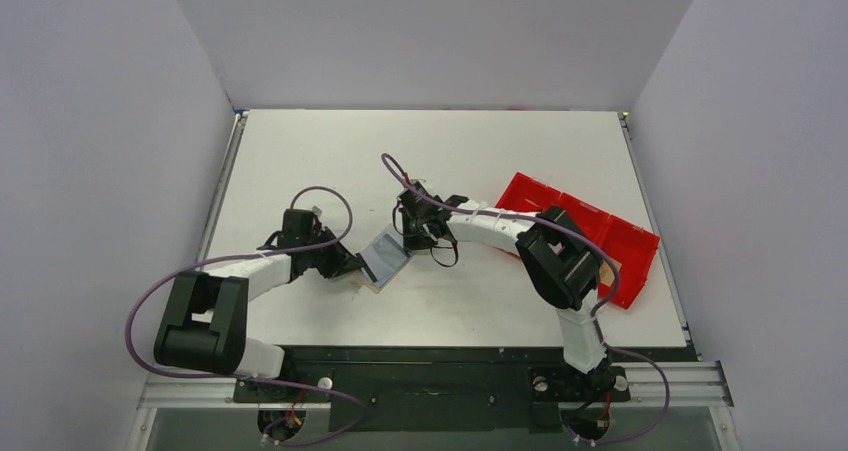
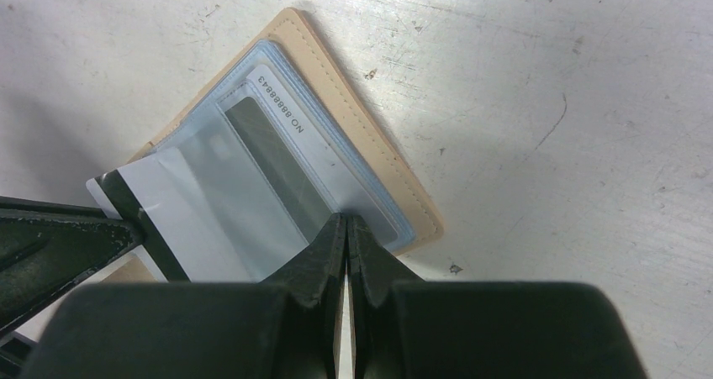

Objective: Take the credit cards out of the card holder
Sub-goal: Remove the credit card from the card holder, then place the credit card in the storage box.

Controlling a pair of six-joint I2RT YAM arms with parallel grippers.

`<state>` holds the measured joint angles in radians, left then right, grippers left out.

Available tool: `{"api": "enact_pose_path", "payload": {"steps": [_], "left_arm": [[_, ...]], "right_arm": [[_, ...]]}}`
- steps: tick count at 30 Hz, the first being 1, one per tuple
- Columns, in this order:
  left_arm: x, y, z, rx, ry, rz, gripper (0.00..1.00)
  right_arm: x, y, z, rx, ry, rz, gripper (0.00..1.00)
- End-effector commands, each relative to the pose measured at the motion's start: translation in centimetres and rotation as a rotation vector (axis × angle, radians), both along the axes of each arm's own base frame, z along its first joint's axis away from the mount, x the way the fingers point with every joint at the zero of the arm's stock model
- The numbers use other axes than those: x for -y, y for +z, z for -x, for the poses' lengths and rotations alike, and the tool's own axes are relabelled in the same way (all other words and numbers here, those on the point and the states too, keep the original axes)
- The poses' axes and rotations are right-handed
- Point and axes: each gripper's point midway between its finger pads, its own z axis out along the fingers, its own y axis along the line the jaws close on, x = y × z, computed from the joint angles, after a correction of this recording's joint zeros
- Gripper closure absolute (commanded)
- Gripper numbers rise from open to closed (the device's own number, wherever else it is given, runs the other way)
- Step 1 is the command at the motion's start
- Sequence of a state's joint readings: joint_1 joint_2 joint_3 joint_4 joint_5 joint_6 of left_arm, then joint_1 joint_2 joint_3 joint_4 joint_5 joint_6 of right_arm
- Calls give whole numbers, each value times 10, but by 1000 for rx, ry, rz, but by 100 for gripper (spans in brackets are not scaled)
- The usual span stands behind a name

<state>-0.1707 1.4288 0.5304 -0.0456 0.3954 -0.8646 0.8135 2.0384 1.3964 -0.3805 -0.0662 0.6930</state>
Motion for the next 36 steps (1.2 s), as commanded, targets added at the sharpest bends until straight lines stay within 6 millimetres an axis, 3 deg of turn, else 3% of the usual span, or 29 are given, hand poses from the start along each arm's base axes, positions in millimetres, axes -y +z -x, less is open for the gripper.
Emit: {"api": "enact_pose_path", "payload": {"steps": [1,7,12,18,21,29,32,33,34,35,36], "left_arm": [[-20,4,-1,3,34,-97,100],[-24,24,-5,43,39,-105,100],[-26,39,-7,66,34,-121,100],[-28,62,-13,118,37,-130,100],[-26,73,-19,140,29,-122,100],[-16,110,-35,223,2,-83,100],[-8,127,-39,275,-30,-40,100],[-4,131,-39,287,-46,-22,100],[-1,137,-41,311,-57,-8,100],[4,142,-40,325,-75,16,100],[7,146,-42,350,-85,32,100]], "right_arm": [[60,-68,23,-100,-28,273,100],[59,-65,22,-94,-29,268,100],[53,-51,17,-72,-27,238,100],[42,-21,5,-27,-32,170,100],[37,5,-5,12,-39,124,99],[53,60,-24,97,-121,14,54],[66,85,-30,141,-158,-61,45],[70,84,-26,135,-162,-73,41],[71,98,-29,161,-164,-117,40],[74,96,-25,159,-167,-126,38],[74,112,-27,191,-167,-171,37]]}}
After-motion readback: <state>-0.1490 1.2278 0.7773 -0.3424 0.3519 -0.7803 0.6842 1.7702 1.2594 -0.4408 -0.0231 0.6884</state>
